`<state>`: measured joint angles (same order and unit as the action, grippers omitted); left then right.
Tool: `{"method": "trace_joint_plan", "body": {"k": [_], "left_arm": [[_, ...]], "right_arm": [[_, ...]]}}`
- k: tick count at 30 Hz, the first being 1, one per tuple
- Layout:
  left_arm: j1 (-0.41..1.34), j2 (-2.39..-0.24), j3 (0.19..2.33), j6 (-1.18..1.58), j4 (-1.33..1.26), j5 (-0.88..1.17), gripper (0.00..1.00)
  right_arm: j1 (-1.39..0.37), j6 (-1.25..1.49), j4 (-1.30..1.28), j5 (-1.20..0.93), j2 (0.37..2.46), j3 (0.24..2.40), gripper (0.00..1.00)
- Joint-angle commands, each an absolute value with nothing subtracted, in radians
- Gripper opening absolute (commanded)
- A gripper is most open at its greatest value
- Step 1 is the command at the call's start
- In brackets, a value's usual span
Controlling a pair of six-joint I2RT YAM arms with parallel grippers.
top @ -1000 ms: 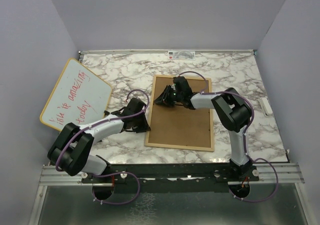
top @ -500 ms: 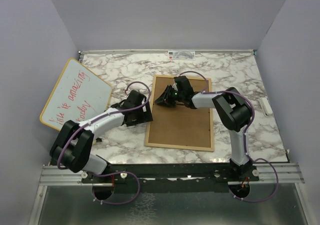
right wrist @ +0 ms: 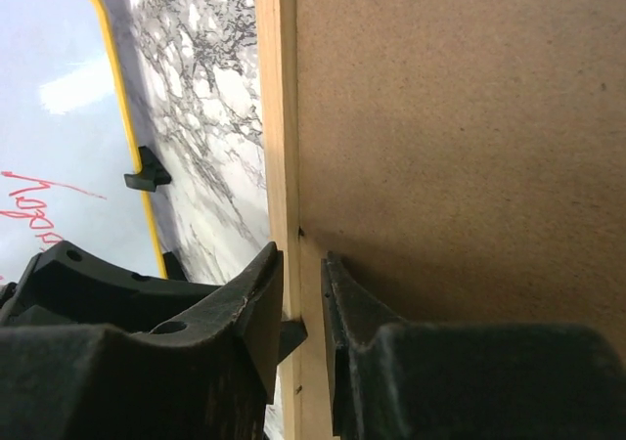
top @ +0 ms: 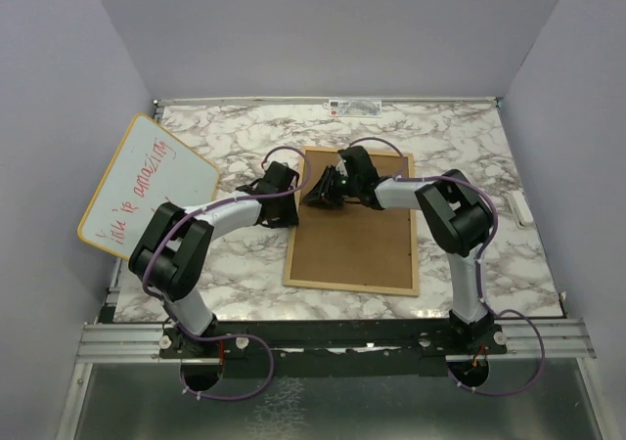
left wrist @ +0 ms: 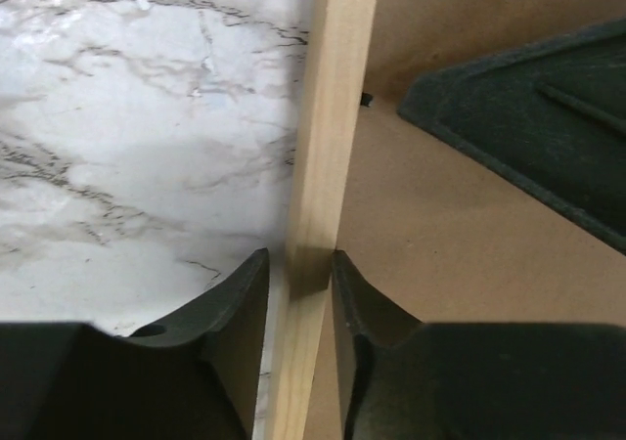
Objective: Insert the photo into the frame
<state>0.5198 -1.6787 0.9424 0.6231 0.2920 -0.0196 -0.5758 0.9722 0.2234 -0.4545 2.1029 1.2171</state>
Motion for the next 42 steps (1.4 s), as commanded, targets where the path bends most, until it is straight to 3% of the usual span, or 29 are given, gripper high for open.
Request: {"method": "trace_joint_plan", "body": {"k": [1, 5, 10, 20, 42], "left_arm": [[0.518, -1.777, 0.889, 0.601, 0.415, -0.054, 0.29], [0.518, -1.810, 0.870, 0.604, 0.469, -0.115, 0.21], [0.518, -1.835, 0.854, 0.606, 0.483, -0.128, 0.15], [0.518, -1.855, 0.864, 0.605, 0.485, -0.117, 0.12], [0.518, -1.873, 0.874, 0.615, 0.486, -0.117, 0.11]], "right_arm": [[-0.576, 0.966, 0.216, -0.509, 2.132, 1.251, 0.25], [-0.575, 0.988, 0.317, -0.513, 2.099, 1.237, 0.12], [-0.576, 0.991, 0.319, -0.522, 2.129, 1.284, 0.08], [-0.575, 1.005, 0.315, -0.532, 2.174, 1.275, 0.16], [-0.575, 1.008, 0.302, -0.554, 2.216, 1.246, 0.18]]}}
